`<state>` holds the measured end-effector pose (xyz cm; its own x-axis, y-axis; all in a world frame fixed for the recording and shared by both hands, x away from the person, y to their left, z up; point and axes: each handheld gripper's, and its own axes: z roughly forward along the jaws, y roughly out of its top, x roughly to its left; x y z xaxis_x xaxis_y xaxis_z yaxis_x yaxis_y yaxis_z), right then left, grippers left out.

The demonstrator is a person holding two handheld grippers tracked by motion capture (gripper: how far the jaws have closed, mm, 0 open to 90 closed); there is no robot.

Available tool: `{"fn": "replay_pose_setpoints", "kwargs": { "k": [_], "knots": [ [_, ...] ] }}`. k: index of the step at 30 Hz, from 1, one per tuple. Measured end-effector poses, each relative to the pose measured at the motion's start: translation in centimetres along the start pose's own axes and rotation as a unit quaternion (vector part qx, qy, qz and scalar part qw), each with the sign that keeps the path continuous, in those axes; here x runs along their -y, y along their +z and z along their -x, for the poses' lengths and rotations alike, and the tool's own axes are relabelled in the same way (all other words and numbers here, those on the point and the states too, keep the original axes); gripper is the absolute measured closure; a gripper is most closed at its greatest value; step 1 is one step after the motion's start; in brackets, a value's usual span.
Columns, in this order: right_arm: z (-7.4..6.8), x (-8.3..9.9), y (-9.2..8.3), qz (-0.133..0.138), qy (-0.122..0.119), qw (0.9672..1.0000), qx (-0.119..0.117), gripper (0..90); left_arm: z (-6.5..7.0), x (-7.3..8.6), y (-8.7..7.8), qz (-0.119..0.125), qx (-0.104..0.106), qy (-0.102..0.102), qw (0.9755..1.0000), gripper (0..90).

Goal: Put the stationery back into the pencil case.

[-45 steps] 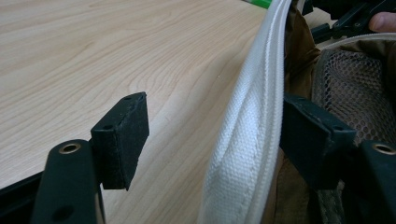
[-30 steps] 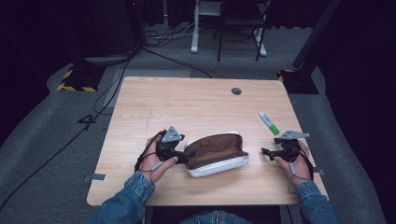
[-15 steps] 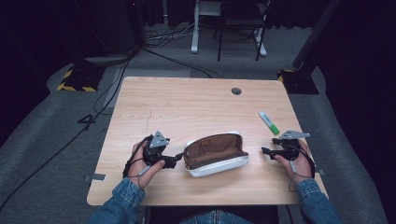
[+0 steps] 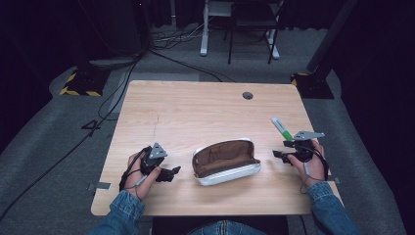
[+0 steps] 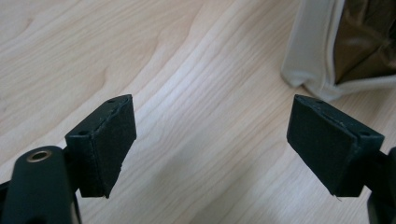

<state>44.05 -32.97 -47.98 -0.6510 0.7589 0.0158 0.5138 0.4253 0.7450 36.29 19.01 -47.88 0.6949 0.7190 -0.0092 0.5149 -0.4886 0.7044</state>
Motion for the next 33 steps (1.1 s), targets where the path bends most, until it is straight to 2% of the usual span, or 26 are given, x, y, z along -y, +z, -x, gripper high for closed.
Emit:
{"fn": "replay_pose_setpoints", "kwargs": {
  "k": [4, 8, 11, 14, 15, 20, 27, 33],
  "knots": [
    [0.4, -0.6, -0.1, 0.009, 0.007, 0.9999, -0.002, 30.8, -0.3, 0.9, -0.3, -0.007, -0.006, -0.009, 0.9999, 16.2],
    [1.4, -1.3, -0.2, 0.019, 0.021, 0.9996, 0.009, 33.1, -0.6, 1.9, -1.0, -0.009, -0.013, -0.023, 0.9996, 16.1],
    [2.0, -1.7, -0.1, 0.019, 0.032, 0.9991, 0.019, 34.6, -0.8, 2.6, -1.4, -0.011, -0.019, -0.024, 0.9995, 16.1],
    [2.5, -2.0, 0.2, 0.029, 0.036, 0.9981, 0.042, 36.8, -0.9, 3.0, -1.7, -0.013, -0.022, -0.028, 0.9993, 16.1],
    [2.7, -2.1, 0.4, 0.031, 0.035, 0.9977, 0.049, 36.7, -1.0, 3.4, -1.9, -0.012, -0.025, -0.037, 0.9989, 16.1],
    [3.6, -2.2, 1.1, 0.021, 0.038, 0.9963, 0.074, 36.3, -1.1, 4.1, -2.2, -0.015, -0.031, -0.047, 0.9983, 16.2],
    [5.1, -1.8, 1.8, 0.017, 0.063, 0.9937, 0.09, 39.7, -1.2, 4.7, -2.4, -0.02, -0.04, -0.058, 0.9973, 16.2],
    [5.8, -1.7, 2.5, 0.009, 0.072, 0.992, 0.104, 40.5, -1.3, 5.3, -2.5, -0.028, -0.047, -0.064, 0.9964, 16.2]
  ]
}}
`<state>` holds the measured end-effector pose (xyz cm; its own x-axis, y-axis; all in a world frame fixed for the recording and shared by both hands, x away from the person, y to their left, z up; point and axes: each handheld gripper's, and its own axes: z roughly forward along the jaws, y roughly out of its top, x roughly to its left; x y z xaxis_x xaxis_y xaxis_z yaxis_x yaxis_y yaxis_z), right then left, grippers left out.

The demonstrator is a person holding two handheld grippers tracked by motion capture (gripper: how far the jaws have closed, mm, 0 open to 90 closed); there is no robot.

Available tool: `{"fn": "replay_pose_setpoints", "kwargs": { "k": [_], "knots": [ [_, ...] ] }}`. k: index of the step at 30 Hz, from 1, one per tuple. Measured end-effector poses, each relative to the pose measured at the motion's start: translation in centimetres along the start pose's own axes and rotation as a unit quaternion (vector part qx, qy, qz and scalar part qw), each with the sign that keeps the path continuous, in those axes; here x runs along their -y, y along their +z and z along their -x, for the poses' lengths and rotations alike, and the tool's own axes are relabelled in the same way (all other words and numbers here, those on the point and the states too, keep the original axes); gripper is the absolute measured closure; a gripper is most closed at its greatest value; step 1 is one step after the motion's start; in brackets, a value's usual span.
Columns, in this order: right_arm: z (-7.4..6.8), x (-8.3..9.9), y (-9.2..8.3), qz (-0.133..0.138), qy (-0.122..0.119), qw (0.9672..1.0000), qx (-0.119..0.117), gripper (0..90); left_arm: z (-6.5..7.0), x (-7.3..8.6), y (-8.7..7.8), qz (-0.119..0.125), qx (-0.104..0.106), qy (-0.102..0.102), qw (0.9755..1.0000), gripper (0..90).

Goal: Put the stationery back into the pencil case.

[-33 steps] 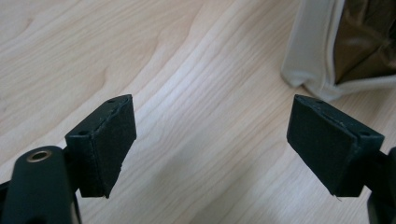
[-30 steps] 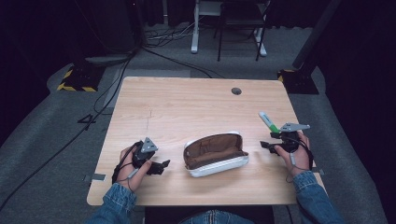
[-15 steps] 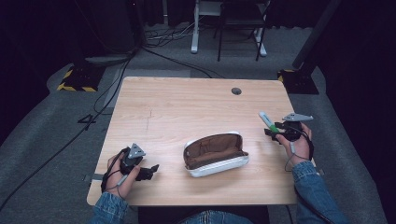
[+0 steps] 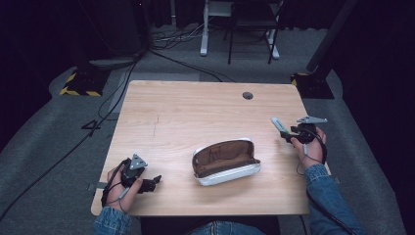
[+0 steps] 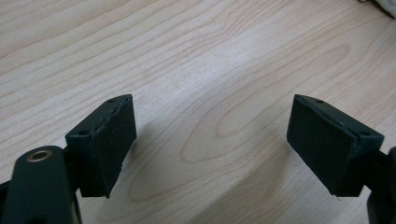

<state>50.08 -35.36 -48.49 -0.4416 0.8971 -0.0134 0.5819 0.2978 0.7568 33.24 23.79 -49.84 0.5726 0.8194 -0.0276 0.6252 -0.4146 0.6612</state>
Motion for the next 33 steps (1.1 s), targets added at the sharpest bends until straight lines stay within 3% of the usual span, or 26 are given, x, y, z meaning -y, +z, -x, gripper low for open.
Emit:
{"fn": "replay_pose_setpoints", "kwargs": {
  "k": [5, 12, 17, 25, 33],
  "knots": [
    [0.2, 0.2, 0.7, -0.015, 0.007, 0.9999, -0.001, 46.2, 0.0, 0.3, 0.0, 0.0, -0.006, 0.0, 1.0, 16.1],
    [0.6, 0.4, 1.1, -0.025, 0.004, 0.9997, 0.006, 53.9, -0.3, 0.6, 0.2, 0.018, -0.002, 0.007, 0.9998, 14.7],
    [0.5, 0.3, 1.1, -0.026, -0.003, 0.9996, -0.004, 66.5, -0.2, 0.6, 0.3, 0.02, 0.0, 0.006, 0.9998, 14.3],
    [0.5, 0.3, 0.9, -0.029, -0.002, 0.9996, -0.003, 67.0, -0.2, 0.6, 0.3, 0.02, 0.0, 0.006, 0.9998, 14.2],
    [0.4, 0.0, 0.0, -0.015, 0.005, 0.9998, -0.01, 67.1, -0.2, 0.6, 0.3, 0.02, 0.0, 0.006, 0.9998, 14.2]
  ]
}}
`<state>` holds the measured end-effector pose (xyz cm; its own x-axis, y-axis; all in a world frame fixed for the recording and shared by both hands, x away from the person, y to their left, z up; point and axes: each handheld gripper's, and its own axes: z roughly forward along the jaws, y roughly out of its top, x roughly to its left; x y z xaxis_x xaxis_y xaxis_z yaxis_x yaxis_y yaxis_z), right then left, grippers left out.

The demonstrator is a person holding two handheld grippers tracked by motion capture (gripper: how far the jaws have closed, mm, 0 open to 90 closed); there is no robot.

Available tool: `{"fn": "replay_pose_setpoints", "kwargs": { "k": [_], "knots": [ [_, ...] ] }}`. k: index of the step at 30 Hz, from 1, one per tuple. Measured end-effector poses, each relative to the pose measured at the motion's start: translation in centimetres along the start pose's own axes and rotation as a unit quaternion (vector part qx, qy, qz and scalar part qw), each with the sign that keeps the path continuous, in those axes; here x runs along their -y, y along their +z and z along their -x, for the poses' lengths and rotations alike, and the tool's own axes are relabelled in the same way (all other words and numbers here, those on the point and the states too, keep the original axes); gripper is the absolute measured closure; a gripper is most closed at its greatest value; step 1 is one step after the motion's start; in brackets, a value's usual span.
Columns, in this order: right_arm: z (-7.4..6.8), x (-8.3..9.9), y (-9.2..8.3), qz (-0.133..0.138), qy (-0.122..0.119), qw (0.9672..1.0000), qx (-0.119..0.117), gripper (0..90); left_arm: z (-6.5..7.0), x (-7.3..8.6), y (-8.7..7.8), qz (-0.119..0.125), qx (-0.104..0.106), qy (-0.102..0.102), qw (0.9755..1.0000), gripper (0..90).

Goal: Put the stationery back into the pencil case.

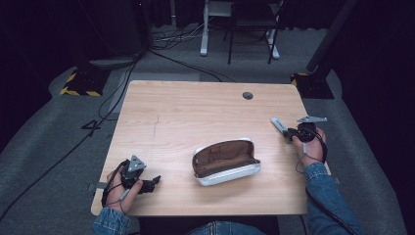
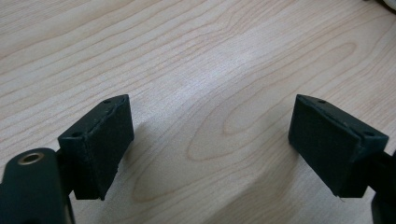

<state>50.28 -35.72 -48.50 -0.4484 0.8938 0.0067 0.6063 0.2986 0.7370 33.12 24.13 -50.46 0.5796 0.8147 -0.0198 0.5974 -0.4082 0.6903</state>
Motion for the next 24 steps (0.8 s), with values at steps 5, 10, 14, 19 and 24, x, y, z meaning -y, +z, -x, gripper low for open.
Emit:
{"fn": "replay_pose_setpoints", "kwargs": {
  "k": [5, 10, 14, 19, 24],
  "knots": [
    [0.0, -0.2, -1.0, 0.01, 0.0, 1.0, -0.003, 67.1, 0.0, 0.0, 0.0, -0.002, 0.0, 0.001, 1.0, 14.1],
    [-0.2, -0.8, -2.2, 0.022, -0.003, 0.9997, -0.007, 67.1, 0.0, 0.0, 0.0, -0.002, 0.0, 0.0, 1.0, 13.8],
    [-0.4, -1.0, -2.8, 0.025, -0.006, 0.9996, -0.01, 67.1, 0.0, 0.0, 0.0, -0.002, 0.0, 0.0, 1.0, 13.8],
    [-0.8, -1.5, -3.6, 0.031, -0.006, 0.9994, -0.016, 67.1, 0.0, 0.0, 0.0, -0.001, 0.001, 0.001, 1.0, 13.7],
    [-1.0, -1.9, -4.3, 0.036, -0.01, 0.9991, -0.018, 67.1, 0.0, -0.1, 0.1, -0.001, 0.0, 0.001, 1.0, 13.5]
  ]
}}
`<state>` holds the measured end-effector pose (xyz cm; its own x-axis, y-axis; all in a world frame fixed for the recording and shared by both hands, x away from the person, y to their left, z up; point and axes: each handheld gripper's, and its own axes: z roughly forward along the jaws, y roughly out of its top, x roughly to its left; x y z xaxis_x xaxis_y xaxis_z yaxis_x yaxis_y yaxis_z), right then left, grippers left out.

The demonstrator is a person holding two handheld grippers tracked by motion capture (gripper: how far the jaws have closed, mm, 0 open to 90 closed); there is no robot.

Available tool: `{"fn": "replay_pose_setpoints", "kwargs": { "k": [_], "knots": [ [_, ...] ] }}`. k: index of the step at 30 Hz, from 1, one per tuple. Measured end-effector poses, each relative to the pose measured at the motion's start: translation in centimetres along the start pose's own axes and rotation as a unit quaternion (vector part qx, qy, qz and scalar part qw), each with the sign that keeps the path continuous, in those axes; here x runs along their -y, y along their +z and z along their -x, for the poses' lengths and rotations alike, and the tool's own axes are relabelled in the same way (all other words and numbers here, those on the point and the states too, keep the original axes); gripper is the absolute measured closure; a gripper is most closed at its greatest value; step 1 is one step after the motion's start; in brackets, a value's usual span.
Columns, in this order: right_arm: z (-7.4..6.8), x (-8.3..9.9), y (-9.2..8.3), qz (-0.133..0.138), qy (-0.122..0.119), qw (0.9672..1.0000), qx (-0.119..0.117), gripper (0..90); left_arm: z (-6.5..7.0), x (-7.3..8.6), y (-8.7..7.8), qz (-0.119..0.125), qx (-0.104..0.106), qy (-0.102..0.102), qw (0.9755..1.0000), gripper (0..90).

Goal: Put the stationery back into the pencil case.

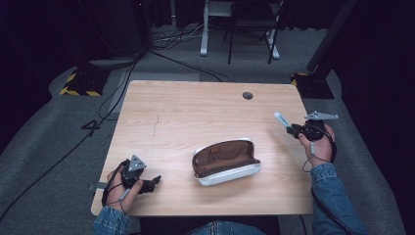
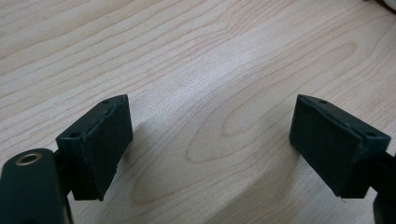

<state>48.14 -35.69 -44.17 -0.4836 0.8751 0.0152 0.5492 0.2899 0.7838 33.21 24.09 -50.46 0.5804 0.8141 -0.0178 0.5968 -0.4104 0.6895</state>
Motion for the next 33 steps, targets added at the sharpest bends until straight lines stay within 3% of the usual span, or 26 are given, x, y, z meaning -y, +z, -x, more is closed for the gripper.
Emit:
{"fn": "replay_pose_setpoints", "kwargs": {
  "k": [17, 33],
  "knots": [
    [-2.0, -1.8, -1.9, 0.006, -0.026, 0.9993, -0.024, 67.1, 0.0, -0.1, 0.1, -0.002, 0.003, 0.0, 1.0, 12.7],
    [-5.9, -4.0, -4.2, 0.02, -0.069, 0.9951, -0.068, 67.1, 0.0, -0.2, 0.2, -0.002, 0.003, 0.001, 1.0, 11.8]
  ]
}}
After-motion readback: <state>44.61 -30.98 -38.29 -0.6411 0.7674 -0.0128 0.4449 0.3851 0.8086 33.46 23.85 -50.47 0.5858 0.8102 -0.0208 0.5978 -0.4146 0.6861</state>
